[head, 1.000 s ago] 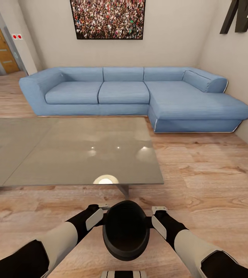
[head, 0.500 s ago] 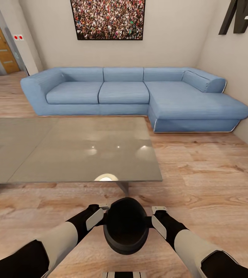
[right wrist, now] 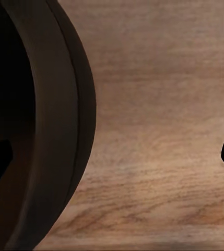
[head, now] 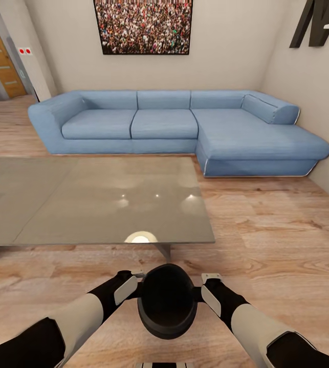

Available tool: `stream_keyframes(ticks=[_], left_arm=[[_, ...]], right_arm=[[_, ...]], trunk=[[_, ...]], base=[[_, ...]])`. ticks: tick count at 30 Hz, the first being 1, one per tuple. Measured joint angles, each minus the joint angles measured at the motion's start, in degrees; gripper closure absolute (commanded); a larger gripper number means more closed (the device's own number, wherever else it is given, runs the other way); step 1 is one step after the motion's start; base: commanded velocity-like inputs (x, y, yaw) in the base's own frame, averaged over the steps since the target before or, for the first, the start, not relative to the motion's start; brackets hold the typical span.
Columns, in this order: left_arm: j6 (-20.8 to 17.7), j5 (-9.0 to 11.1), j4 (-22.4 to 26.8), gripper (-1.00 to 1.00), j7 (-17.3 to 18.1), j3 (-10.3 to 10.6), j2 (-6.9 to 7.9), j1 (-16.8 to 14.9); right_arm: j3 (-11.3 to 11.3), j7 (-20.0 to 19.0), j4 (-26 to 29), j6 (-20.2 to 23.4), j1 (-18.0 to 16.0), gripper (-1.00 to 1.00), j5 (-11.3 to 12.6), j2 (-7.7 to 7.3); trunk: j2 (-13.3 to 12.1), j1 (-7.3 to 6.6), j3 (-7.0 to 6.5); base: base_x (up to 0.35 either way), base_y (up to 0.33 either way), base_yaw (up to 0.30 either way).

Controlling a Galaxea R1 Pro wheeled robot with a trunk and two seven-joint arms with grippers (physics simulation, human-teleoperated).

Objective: Place each of the two pumpkins and all three candles from the living room inside a cabinet in the living room (use any cabinet), then make sure every cabinet is closed, and position the cauldron so it is next to a table in the living room.

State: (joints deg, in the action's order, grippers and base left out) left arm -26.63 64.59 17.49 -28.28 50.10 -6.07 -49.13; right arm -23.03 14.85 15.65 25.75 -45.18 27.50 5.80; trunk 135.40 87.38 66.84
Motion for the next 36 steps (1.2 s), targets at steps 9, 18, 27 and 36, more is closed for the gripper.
stream_keyframes(ticks=[9,18,27,36], left_arm=[[0.0,0.01,0.0,-1.0,-0.01,0.0,0.0,0.0],[0.0,0.0,0.0,-1.0,-0.01,0.0,0.0,0.0],[0.0,0.01,0.0,-1.0,0.02,0.04,0.0,0.0],[0.0,0.0,-0.08,-1.0,0.07,0.0,0.0,0.0]], right_arm=[[0.0,0.0,0.0,0.0,0.02,-1.0,0.01,-0.07],[0.0,0.0,0.0,0.0,0.01,-1.0,0.09,0.0],[0.0,0.0,-0.01,0.0,0.03,-1.0,0.07,0.12],[0.0,0.0,0.0,0.0,0.01,-1.0,0.04,0.09]], trunk=[[-0.02,0.0,0.0],[-2.01,-1.1,-0.9],[-4.43,-2.42,-1.98],[-4.43,-2.42,-1.98]], base=[[0.0,0.0,0.0],[0.0,0.0,0.0],[0.0,0.0,0.0],[-0.179,0.0,0.0]])
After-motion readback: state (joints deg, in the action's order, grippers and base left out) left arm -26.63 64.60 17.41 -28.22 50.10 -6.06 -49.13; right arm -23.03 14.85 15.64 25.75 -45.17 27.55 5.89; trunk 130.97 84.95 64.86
